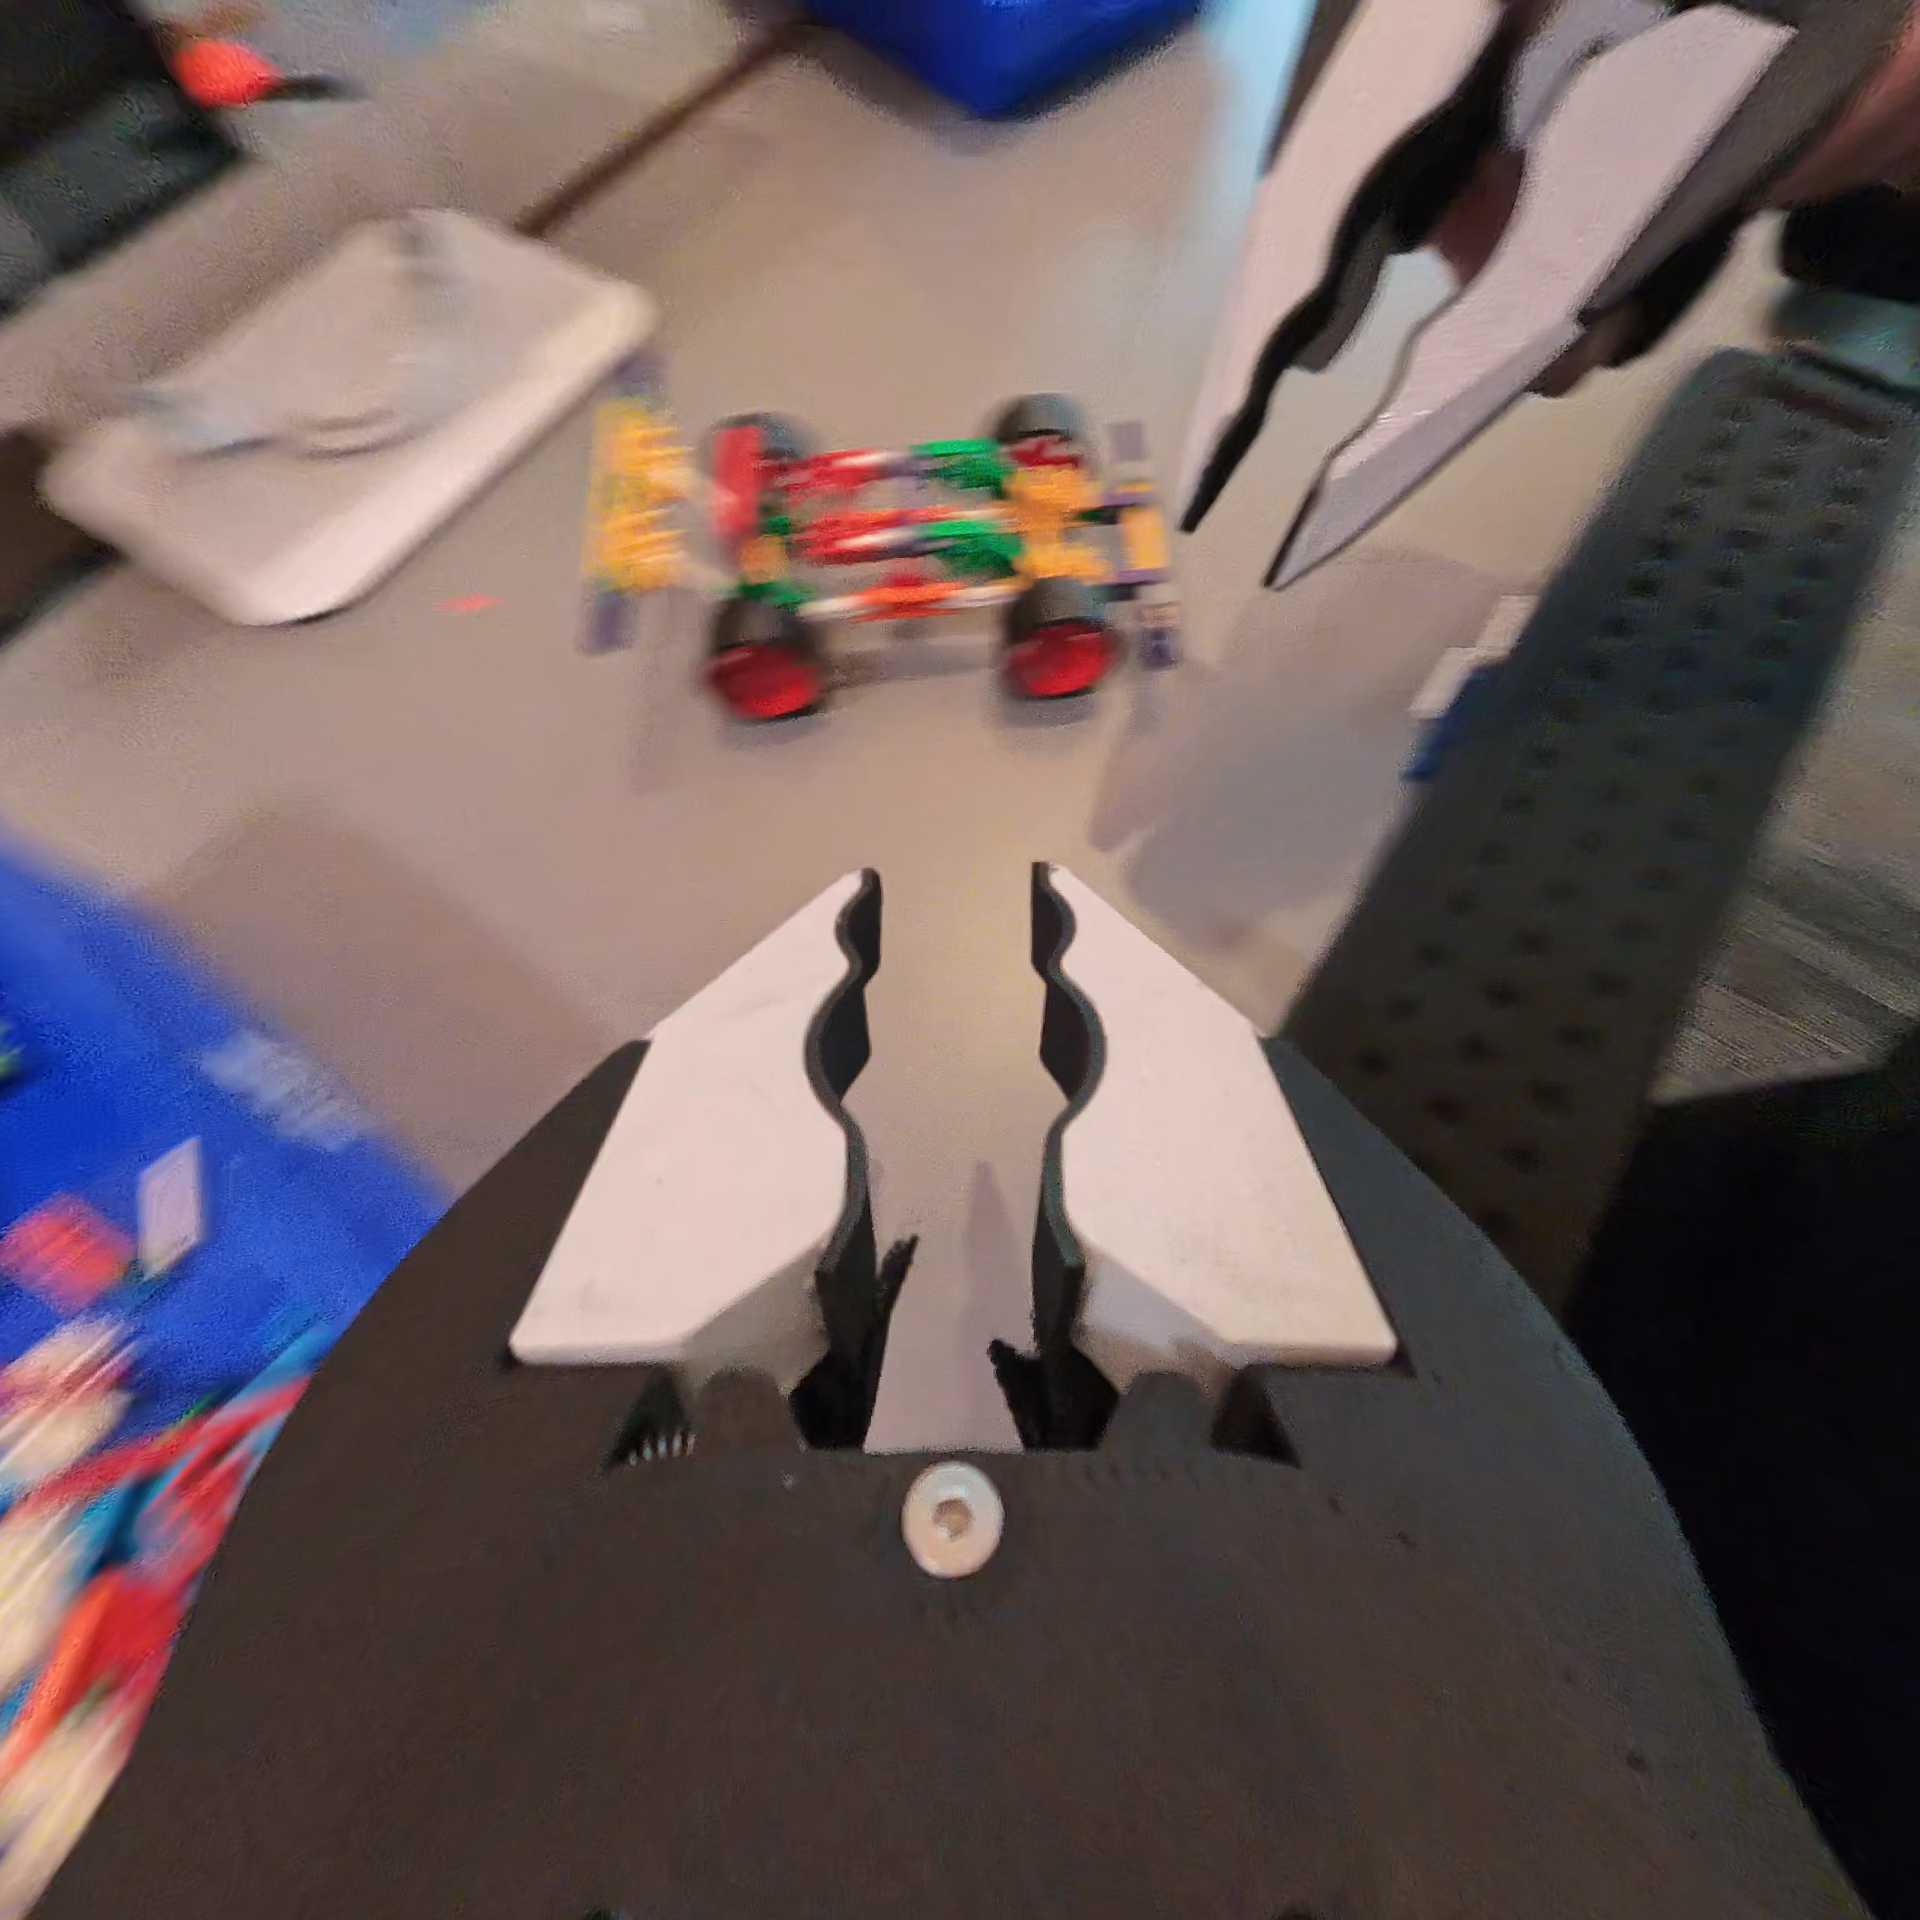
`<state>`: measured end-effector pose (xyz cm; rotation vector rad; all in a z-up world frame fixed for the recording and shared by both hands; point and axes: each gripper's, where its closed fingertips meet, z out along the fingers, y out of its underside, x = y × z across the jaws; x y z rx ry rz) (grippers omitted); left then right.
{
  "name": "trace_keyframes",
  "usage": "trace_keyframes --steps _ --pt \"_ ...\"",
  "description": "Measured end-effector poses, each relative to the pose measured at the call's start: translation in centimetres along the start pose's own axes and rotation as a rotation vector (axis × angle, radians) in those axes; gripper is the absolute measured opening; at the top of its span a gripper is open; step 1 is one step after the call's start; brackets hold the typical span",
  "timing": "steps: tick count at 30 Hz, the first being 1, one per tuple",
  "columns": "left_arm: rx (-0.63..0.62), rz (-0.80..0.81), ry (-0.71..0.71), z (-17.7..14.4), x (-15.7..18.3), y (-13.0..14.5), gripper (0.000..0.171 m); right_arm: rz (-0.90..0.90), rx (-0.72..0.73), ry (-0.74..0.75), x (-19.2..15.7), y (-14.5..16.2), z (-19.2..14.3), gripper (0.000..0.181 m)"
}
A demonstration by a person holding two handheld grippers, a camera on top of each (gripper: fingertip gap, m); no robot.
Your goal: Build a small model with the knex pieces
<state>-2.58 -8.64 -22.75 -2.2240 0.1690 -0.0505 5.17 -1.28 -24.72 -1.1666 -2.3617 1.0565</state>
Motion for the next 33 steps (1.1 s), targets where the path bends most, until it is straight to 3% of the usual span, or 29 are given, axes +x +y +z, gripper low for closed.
trace_keyframes --steps 2,5,9,14,18,27,33 --pt "-0.023 0.06 0.148 3.8 4.5 -0.4 0.025 0.045 -0.068 -0.036 -1.4 5.4 -2.1 0.019" --pt "-0.088 0.184 0.33 8.7 10.1 0.1 0.026 0.115 -0.164 -0.046 -2.6 11.1 -3.1 0.02" --pt "-0.157 0.216 0.517 12.9 15.1 1.1 0.027 0.127 -0.233 -0.08 -3.8 14.3 -2.2 0.015" --pt "-0.178 0.216 0.565 14.6 16.9 1.6 0.02 0.104 -0.235 -0.107 -4.2 14.7 -1.2 0.012" --pt "-0.197 0.26 0.554 15.1 16.8 2.4 0.0 0.066 -0.233 -0.111 -4.4 14.6 -0.6 0.003" --pt "-0.168 0.315 0.485 15.5 16.1 2.5 0.0 0.075 -0.206 -0.026 -3.5 14.5 -0.9 0.002" --pt "-0.087 0.239 0.402 13.0 13.4 0.8 0.0 0.13 -0.116 0.031 -2.5 12.3 -2.3 0.002"
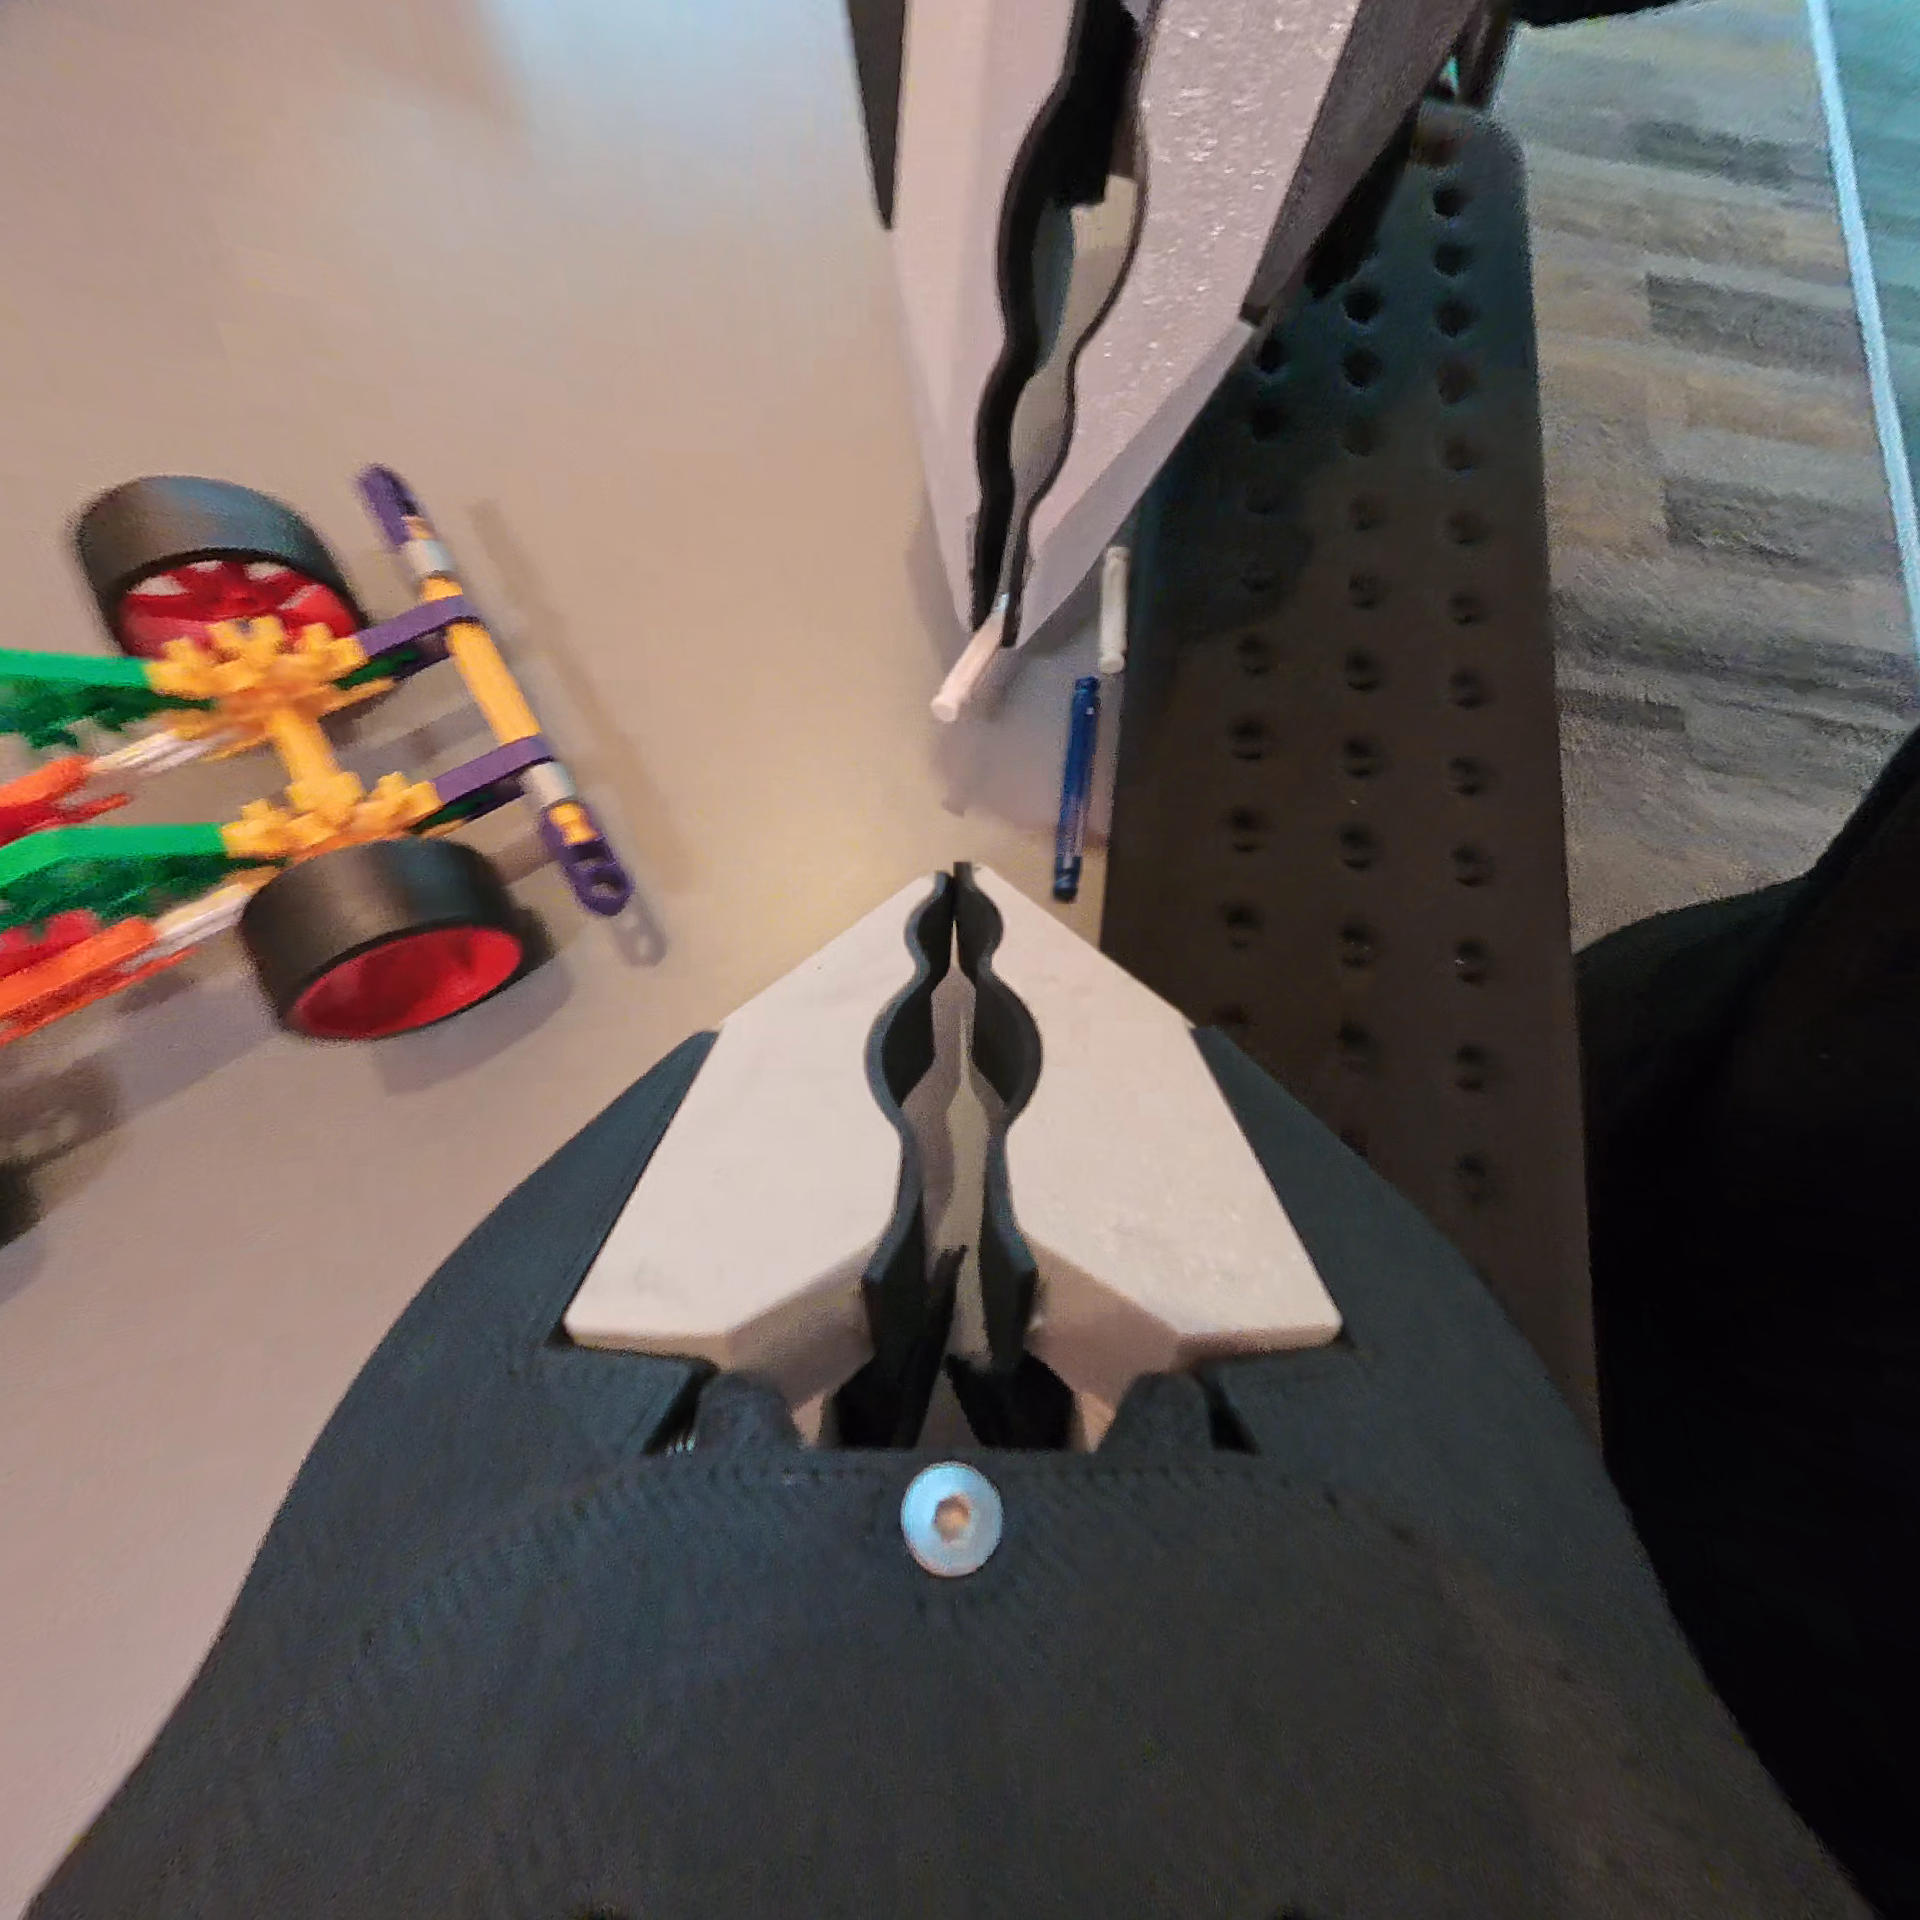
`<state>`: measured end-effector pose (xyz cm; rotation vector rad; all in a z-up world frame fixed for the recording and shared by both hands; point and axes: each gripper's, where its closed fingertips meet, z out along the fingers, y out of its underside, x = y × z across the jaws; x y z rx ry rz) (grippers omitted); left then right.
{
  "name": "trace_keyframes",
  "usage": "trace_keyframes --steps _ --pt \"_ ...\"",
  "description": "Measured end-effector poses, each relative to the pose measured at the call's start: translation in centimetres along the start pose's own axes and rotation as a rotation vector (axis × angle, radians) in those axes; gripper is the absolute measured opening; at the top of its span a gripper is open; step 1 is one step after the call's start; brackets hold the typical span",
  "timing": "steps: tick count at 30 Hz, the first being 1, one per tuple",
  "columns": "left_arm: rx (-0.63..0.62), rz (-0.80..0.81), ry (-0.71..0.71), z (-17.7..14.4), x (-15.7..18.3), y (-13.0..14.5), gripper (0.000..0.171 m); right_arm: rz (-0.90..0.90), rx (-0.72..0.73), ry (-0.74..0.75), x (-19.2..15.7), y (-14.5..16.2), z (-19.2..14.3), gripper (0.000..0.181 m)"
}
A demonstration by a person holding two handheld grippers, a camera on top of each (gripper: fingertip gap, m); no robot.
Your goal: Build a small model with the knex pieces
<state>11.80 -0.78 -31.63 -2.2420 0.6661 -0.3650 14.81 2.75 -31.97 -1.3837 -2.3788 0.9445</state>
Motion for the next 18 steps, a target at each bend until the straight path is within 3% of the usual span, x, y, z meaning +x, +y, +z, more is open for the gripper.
trace_keyframes --steps 4,8,18 --pt "0.048 -0.056 -0.095 -4.3 -2.0 -0.3 0.0 -0.008 0.058 0.015 0.2 -3.8 -0.2 0.002" --pt "0.083 -0.126 -0.234 -10.1 -4.0 0.4 0.0 -0.06 0.127 -0.004 -0.4 -9.9 1.2 0.002" --pt "0.076 -0.436 -0.811 -29.1 -13.0 11.7 0.0 -0.184 0.25 -0.042 -2.0 -31.2 12.8 0.002"
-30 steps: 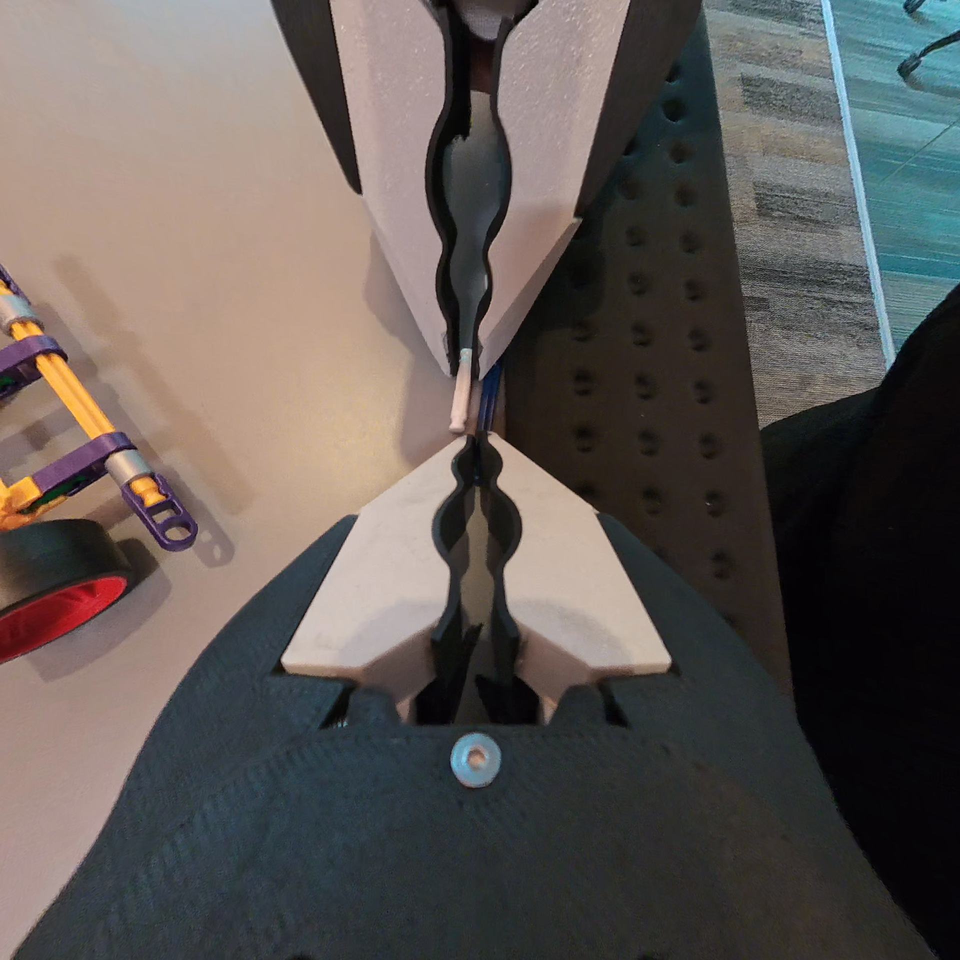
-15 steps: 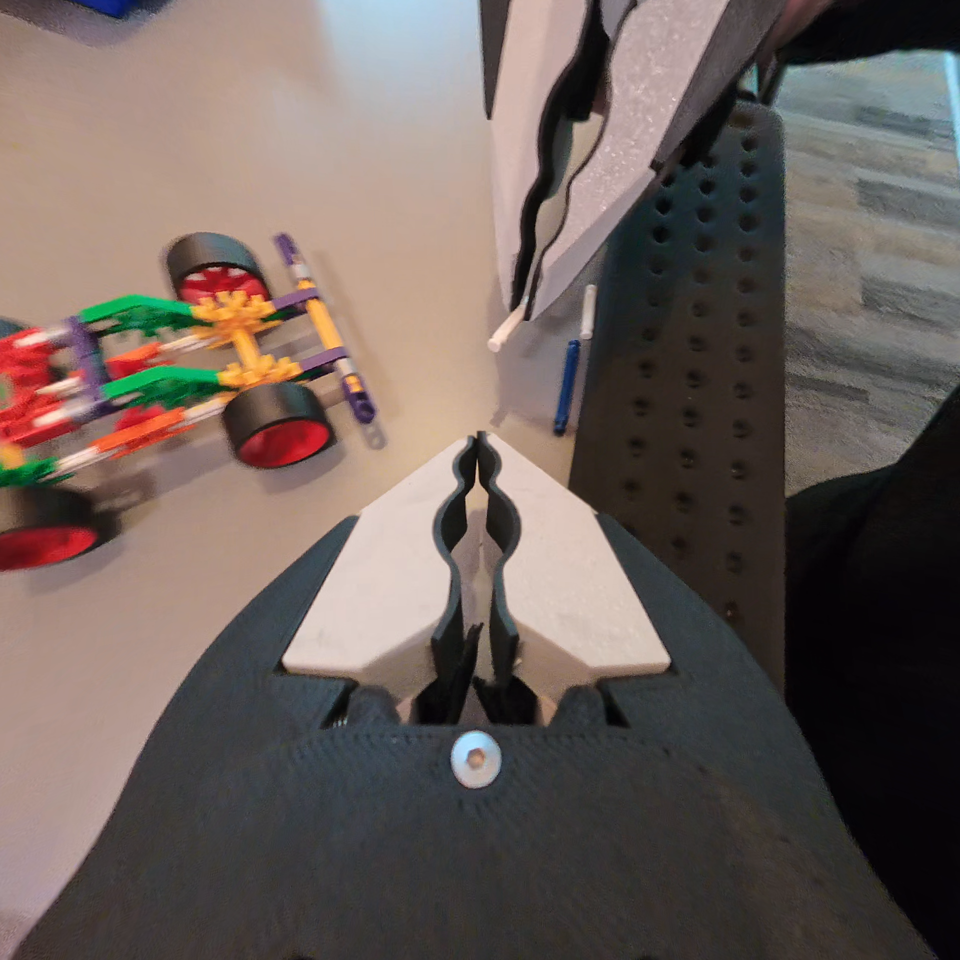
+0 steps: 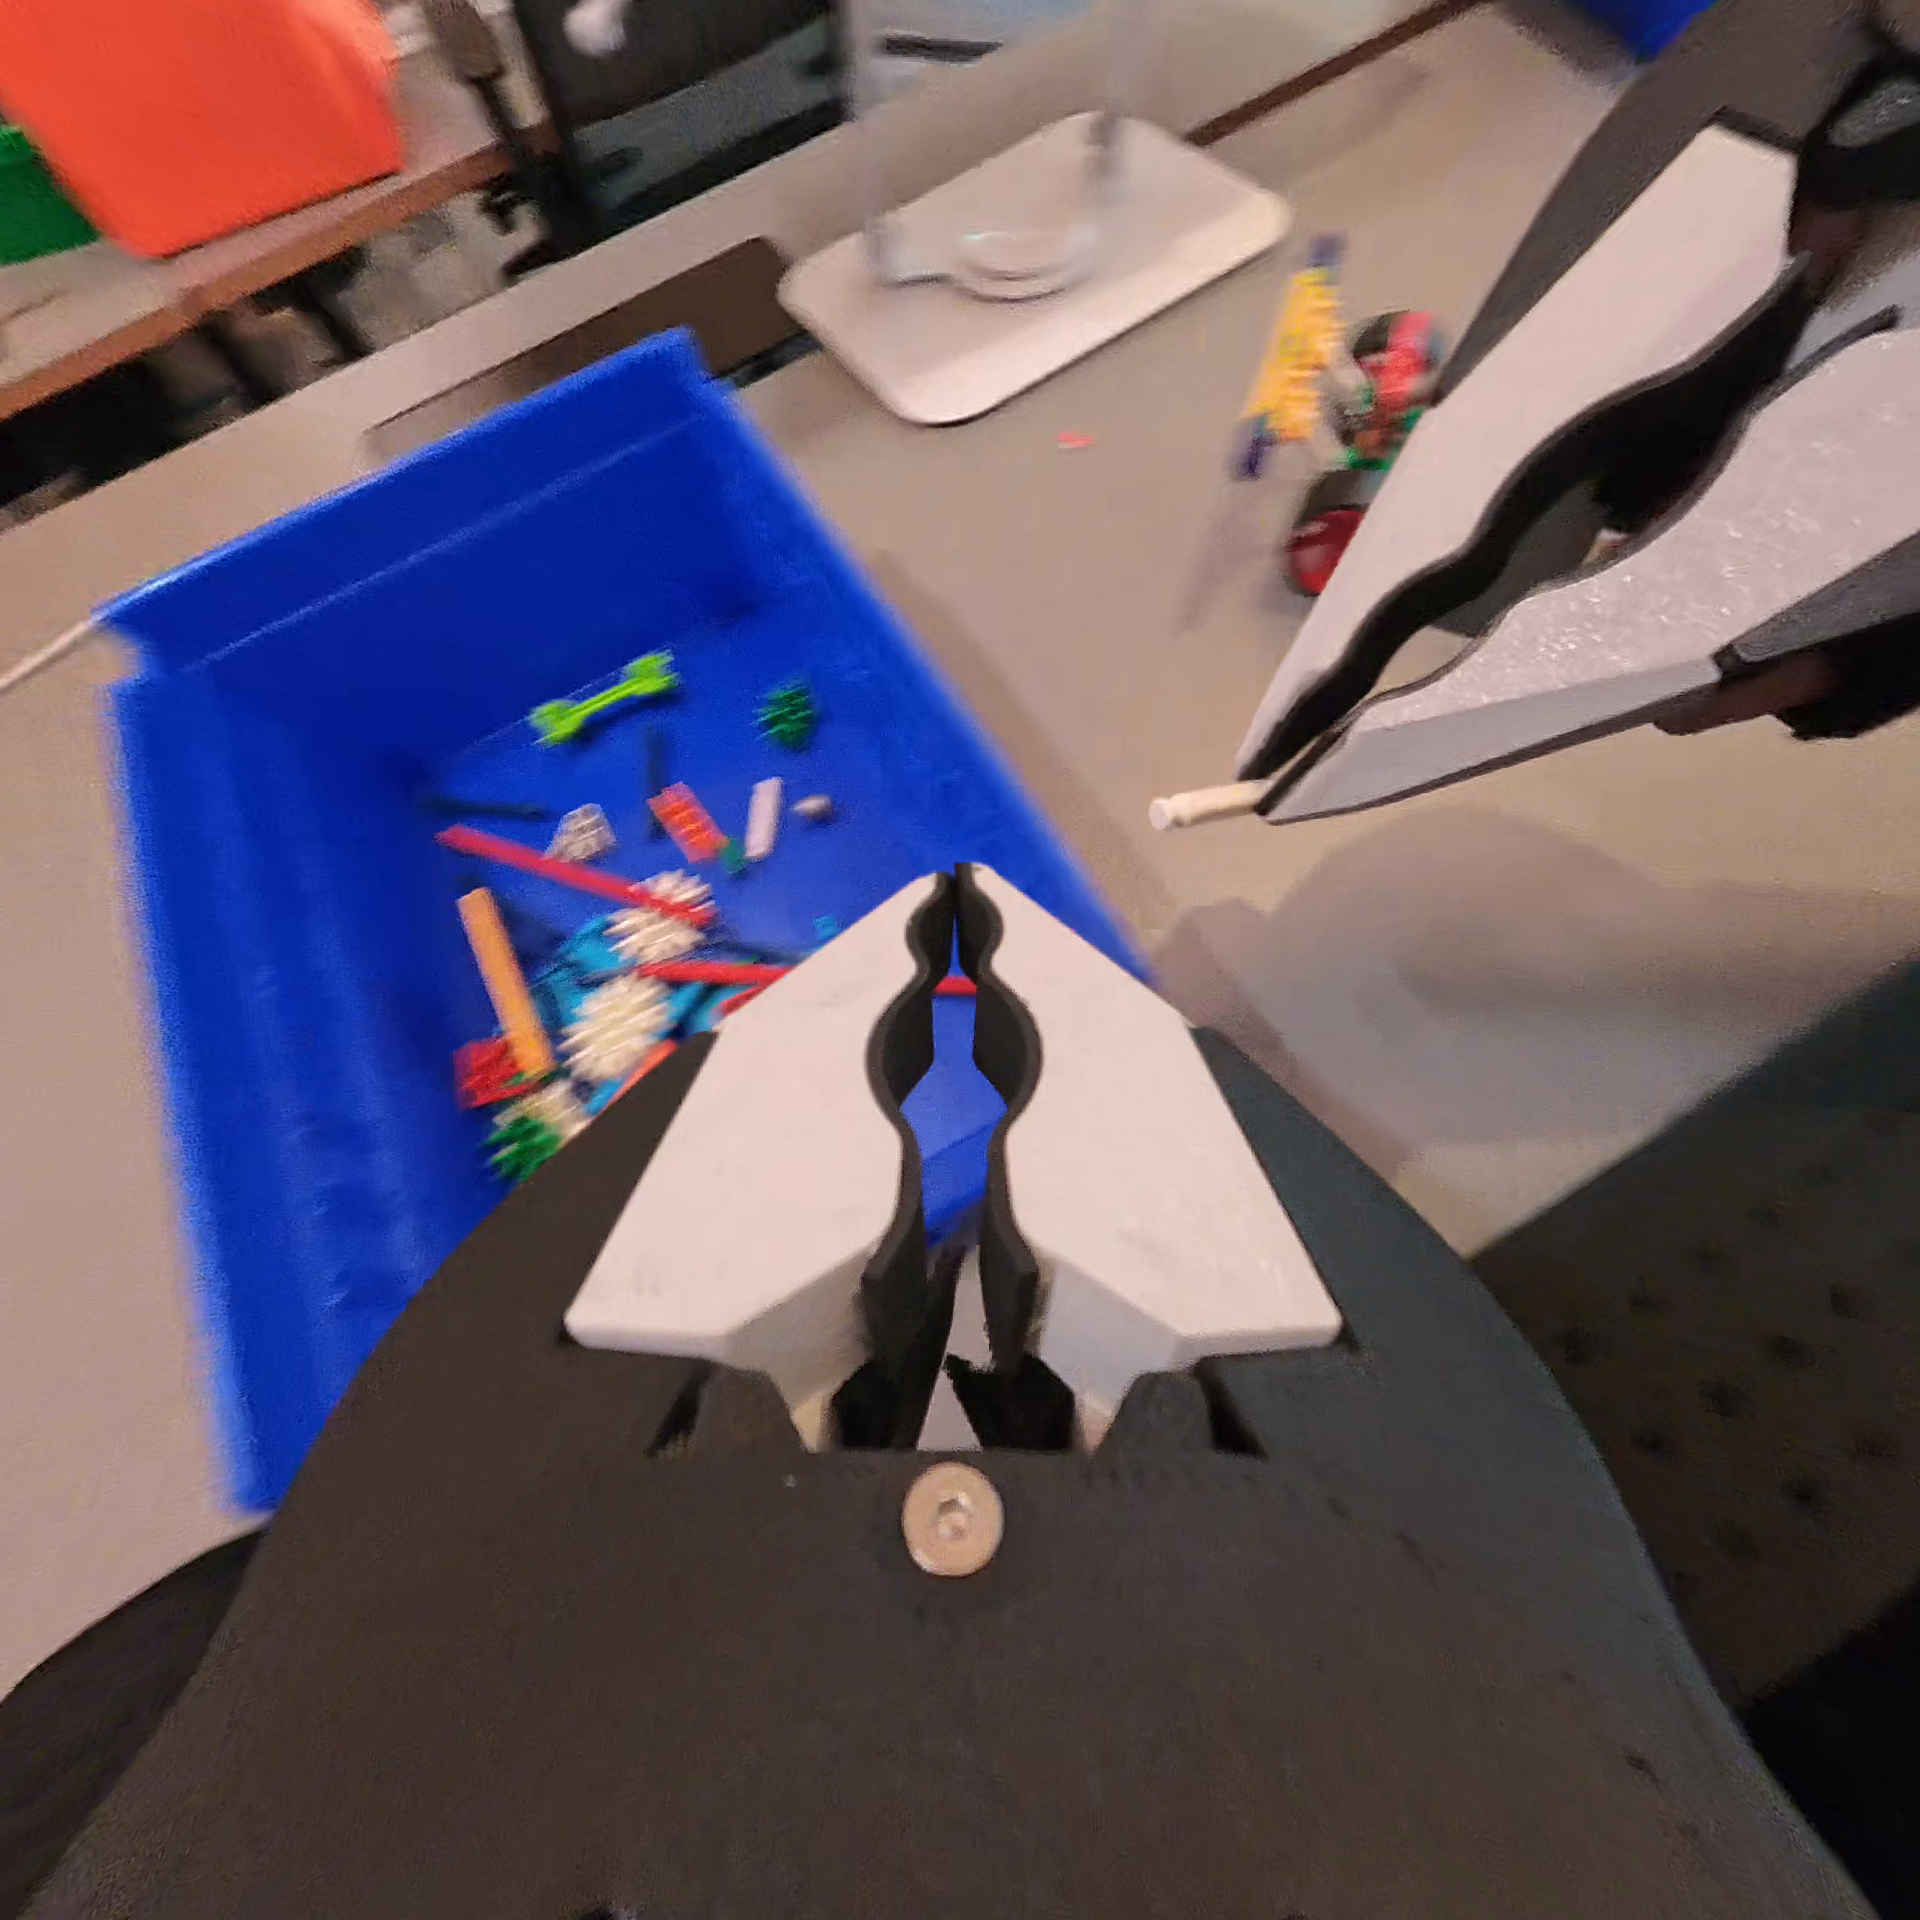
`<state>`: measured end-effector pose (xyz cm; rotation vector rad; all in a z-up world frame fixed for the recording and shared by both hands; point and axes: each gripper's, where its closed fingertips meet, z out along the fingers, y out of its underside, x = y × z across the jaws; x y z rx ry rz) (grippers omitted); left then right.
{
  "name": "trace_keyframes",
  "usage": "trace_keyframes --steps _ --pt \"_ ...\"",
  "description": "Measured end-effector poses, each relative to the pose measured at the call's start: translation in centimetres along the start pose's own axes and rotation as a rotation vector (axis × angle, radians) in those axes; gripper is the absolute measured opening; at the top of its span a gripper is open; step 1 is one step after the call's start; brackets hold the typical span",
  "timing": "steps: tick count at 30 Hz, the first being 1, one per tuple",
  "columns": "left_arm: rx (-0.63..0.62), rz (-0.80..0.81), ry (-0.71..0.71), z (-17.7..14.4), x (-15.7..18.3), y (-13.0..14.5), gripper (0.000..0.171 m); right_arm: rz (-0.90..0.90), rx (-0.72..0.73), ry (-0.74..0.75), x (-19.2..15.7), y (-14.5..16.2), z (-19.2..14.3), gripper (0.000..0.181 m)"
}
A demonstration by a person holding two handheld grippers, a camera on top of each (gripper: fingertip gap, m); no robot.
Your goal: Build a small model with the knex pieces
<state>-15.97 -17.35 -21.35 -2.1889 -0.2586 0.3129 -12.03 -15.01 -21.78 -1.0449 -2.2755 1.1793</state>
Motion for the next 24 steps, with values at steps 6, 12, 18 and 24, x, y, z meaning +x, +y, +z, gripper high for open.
trace_keyframes --steps 6,12,18,24 --pt "-0.087 -0.189 -0.095 1.3 -7.1 4.2 0.011 0.051 -0.056 0.063 4.7 -3.2 6.2 0.033" --pt "-0.04 -0.079 -0.047 0.0 -3.5 2.9 0.021 0.03 -0.007 0.068 3.5 -0.5 -2.0 0.025" --pt "-0.001 0.159 0.348 1.8 12.7 -1.9 0.02 0.077 -0.141 0.033 0.4 13.5 -15.9 0.02" --pt "-0.069 0.394 0.737 6.5 29.5 -1.3 0.021 0.175 -0.343 0.029 -2.8 27.1 -24.3 0.02"
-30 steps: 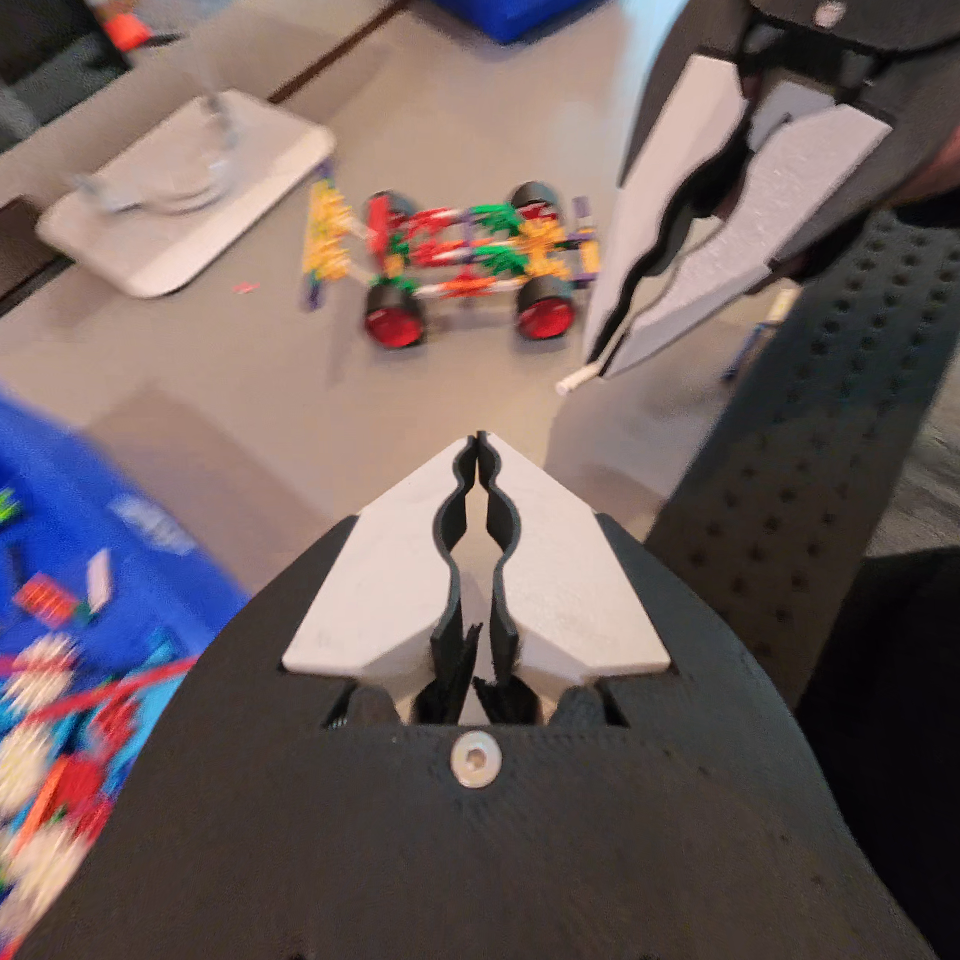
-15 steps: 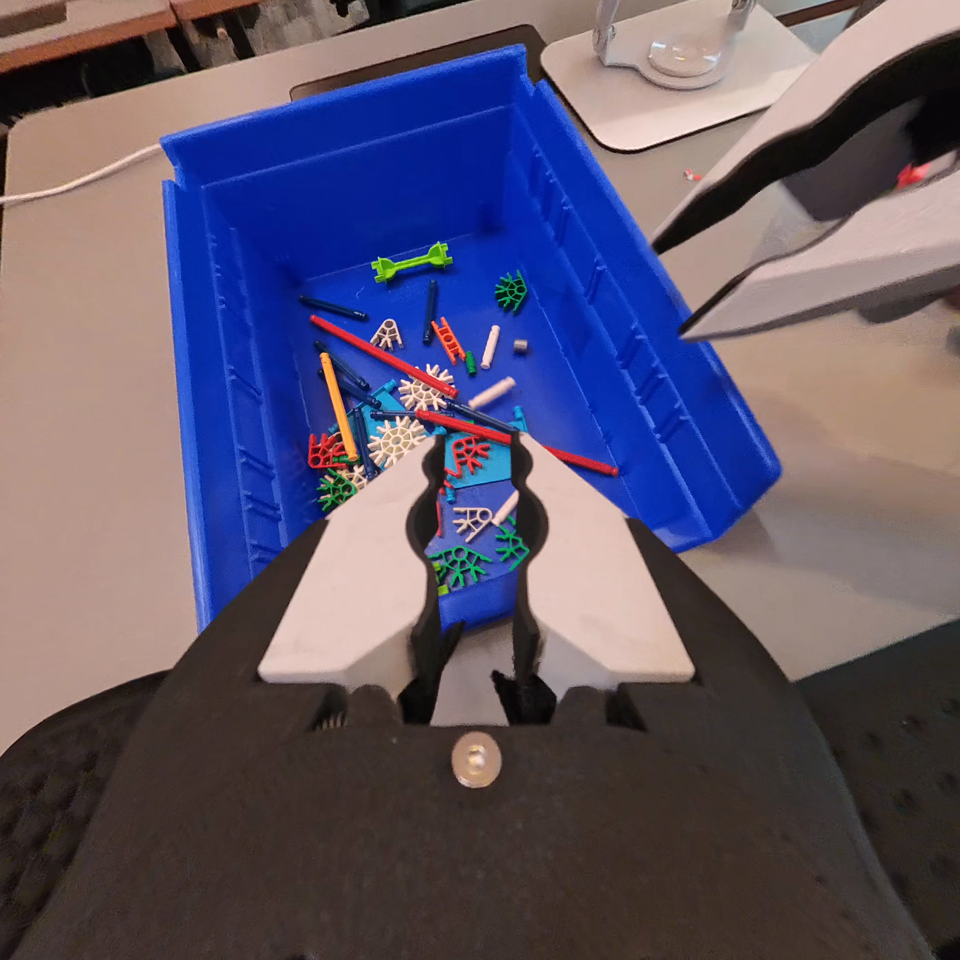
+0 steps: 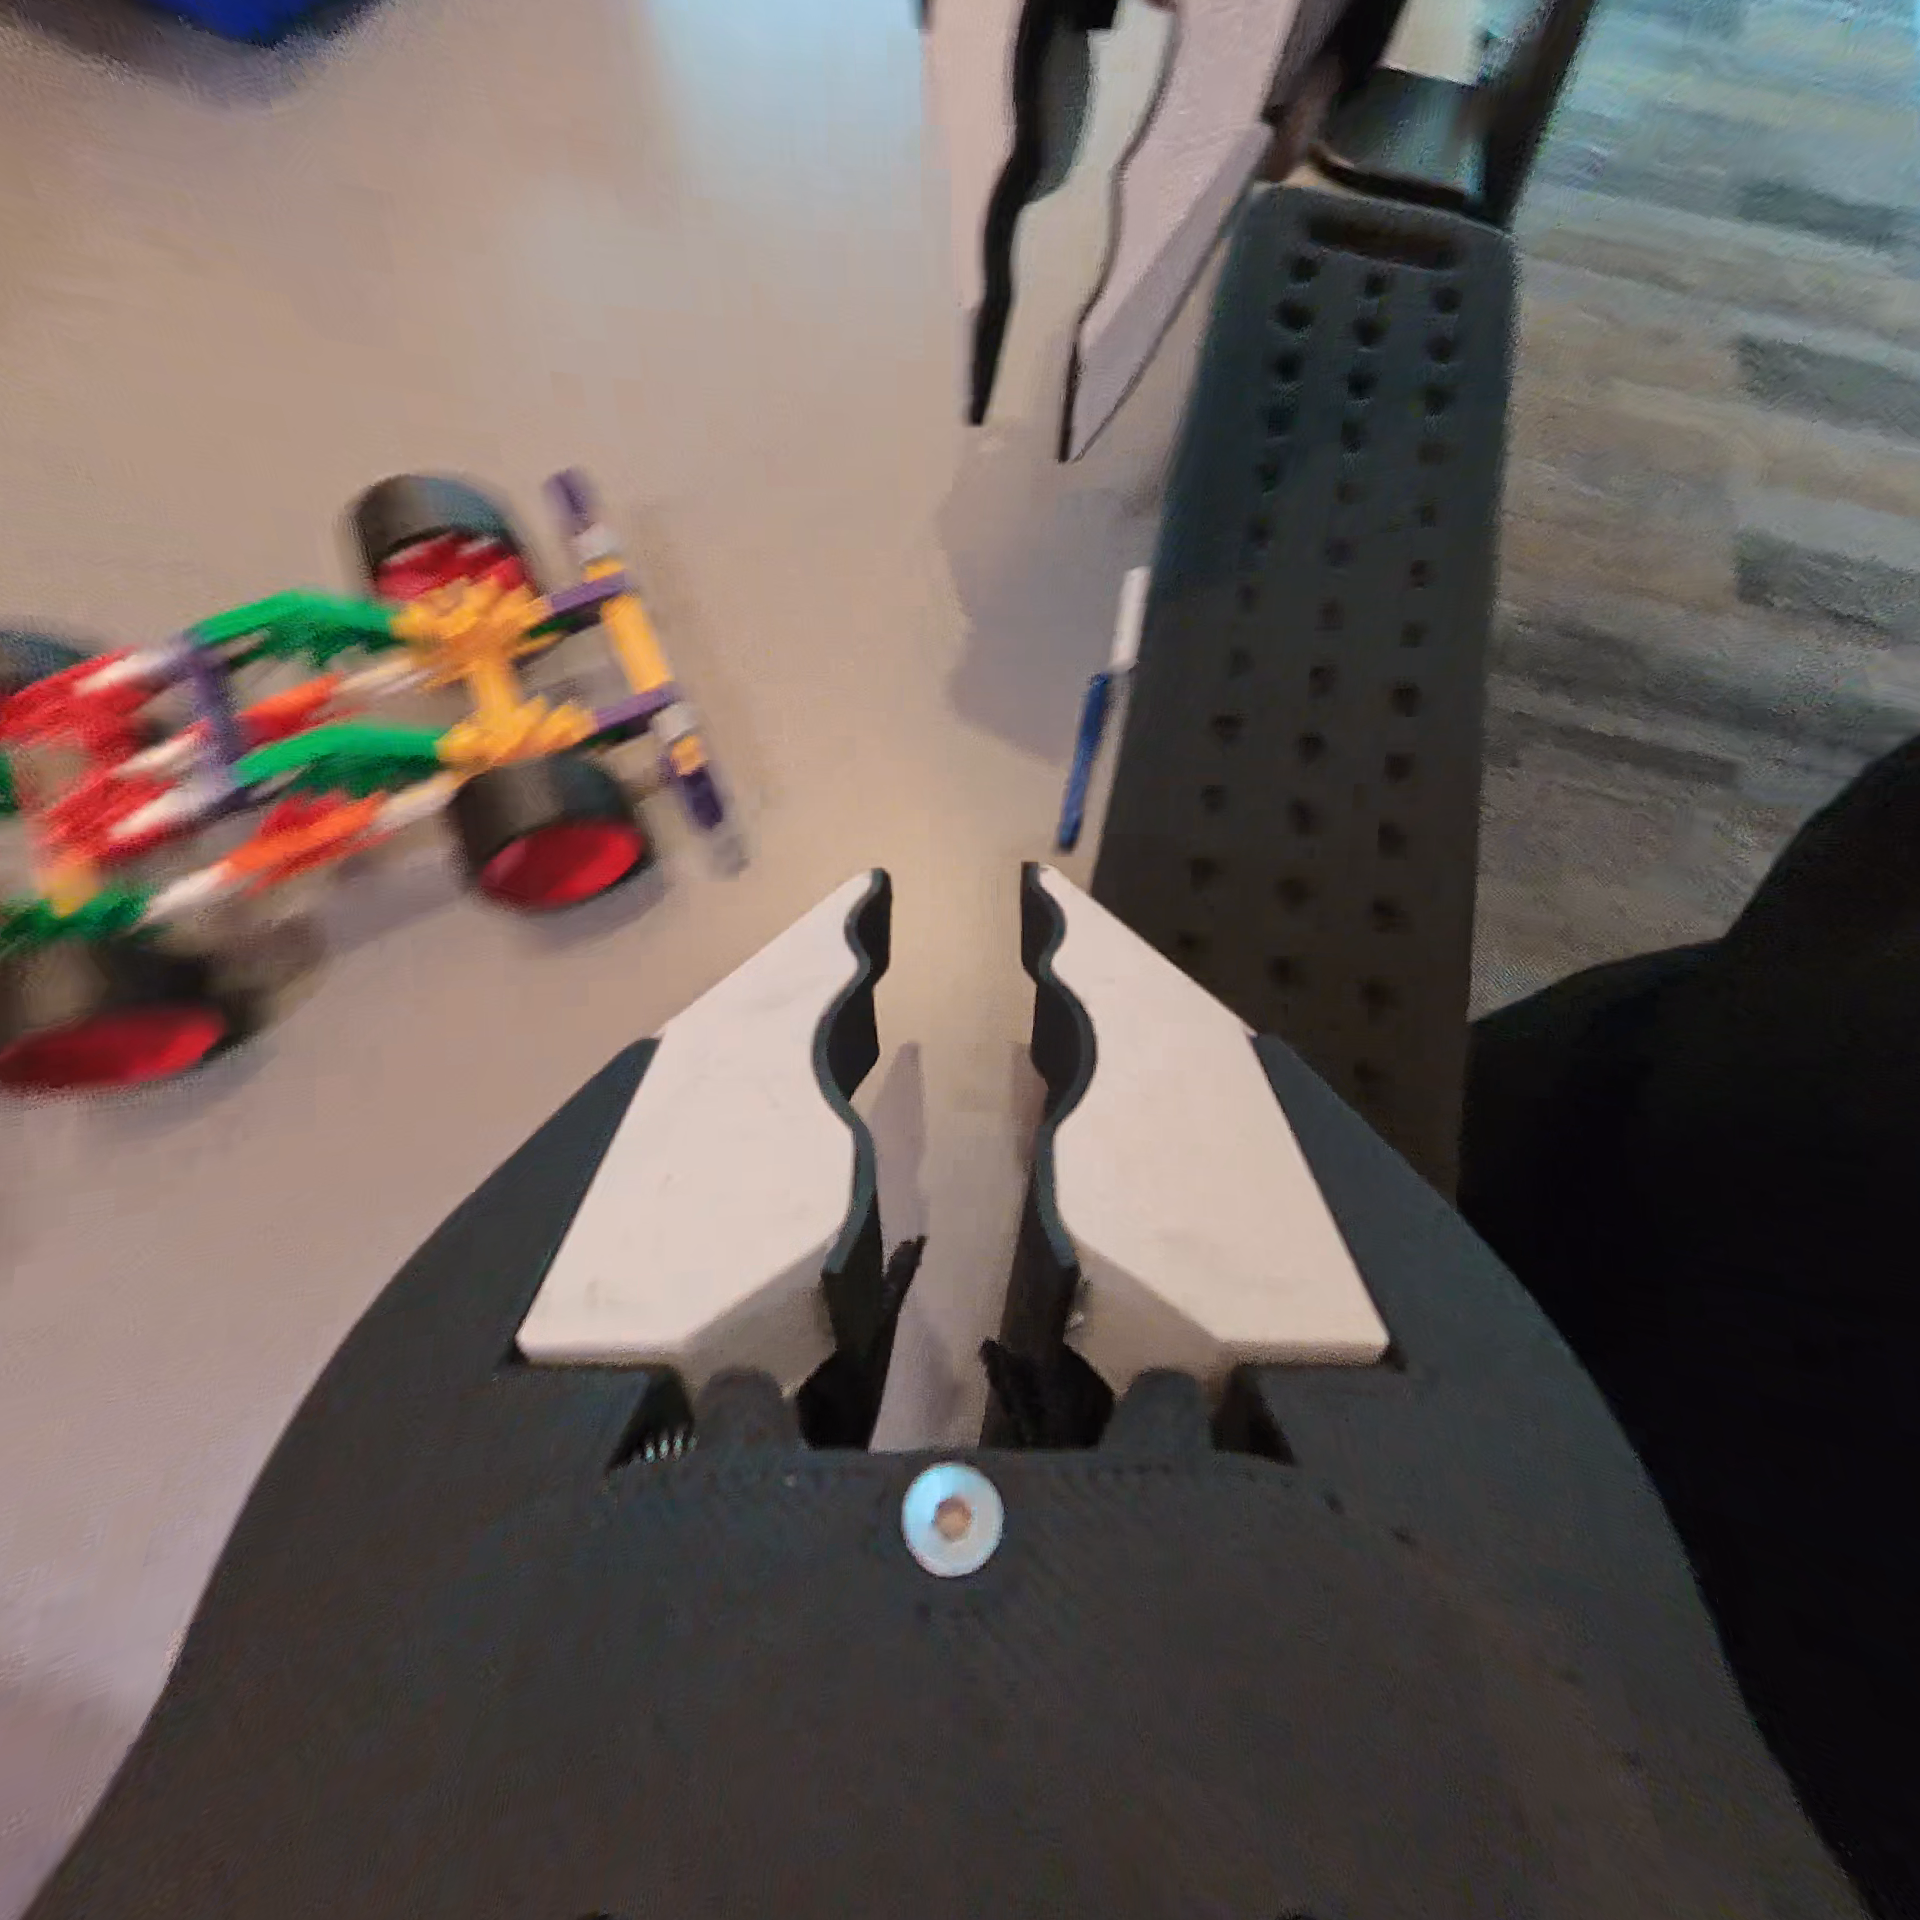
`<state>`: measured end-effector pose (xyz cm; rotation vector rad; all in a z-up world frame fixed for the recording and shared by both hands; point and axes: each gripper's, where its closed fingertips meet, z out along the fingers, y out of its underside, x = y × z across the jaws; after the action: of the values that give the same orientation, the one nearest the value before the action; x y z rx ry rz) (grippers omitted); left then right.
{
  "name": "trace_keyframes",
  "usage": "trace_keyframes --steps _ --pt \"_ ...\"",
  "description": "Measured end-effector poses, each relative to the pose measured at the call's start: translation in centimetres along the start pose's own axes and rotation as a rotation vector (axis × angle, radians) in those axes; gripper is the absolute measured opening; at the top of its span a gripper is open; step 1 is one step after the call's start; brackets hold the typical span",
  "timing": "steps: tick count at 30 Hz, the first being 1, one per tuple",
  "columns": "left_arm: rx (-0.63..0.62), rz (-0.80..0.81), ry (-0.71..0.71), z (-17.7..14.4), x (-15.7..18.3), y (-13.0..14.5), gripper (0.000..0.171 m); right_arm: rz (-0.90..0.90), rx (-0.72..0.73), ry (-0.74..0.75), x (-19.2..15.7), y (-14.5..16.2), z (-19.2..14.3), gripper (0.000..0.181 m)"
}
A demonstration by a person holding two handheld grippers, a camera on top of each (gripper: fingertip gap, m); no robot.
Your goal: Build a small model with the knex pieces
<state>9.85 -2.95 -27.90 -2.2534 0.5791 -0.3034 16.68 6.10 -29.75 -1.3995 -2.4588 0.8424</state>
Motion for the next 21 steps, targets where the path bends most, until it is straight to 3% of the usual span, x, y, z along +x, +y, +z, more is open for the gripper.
trace_keyframes --steps 3,6,11,14,21 --pt "-0.063 0.047 0.111 4.7 1.6 -0.2 0.022 0.006 -0.045 -0.039 -1.2 2.6 0.9 0.018" --pt "-0.108 0.054 0.187 7.1 2.3 0.3 0.024 -0.016 -0.069 -0.092 -2.5 3.3 2.3 0.017" --pt "-0.151 0.063 0.231 8.6 2.8 1.2 0.017 -0.077 -0.111 -0.119 -3.0 3.5 3.7 0.0" --pt "-0.145 0.078 0.254 8.9 3.3 1.2 0.002 -0.116 -0.123 -0.119 -3.1 3.4 3.9 0.001" --pt "-0.111 0.094 0.165 8.9 2.3 1.1 0.001 -0.076 -0.043 -0.051 -2.2 3.0 4.3 0.001"
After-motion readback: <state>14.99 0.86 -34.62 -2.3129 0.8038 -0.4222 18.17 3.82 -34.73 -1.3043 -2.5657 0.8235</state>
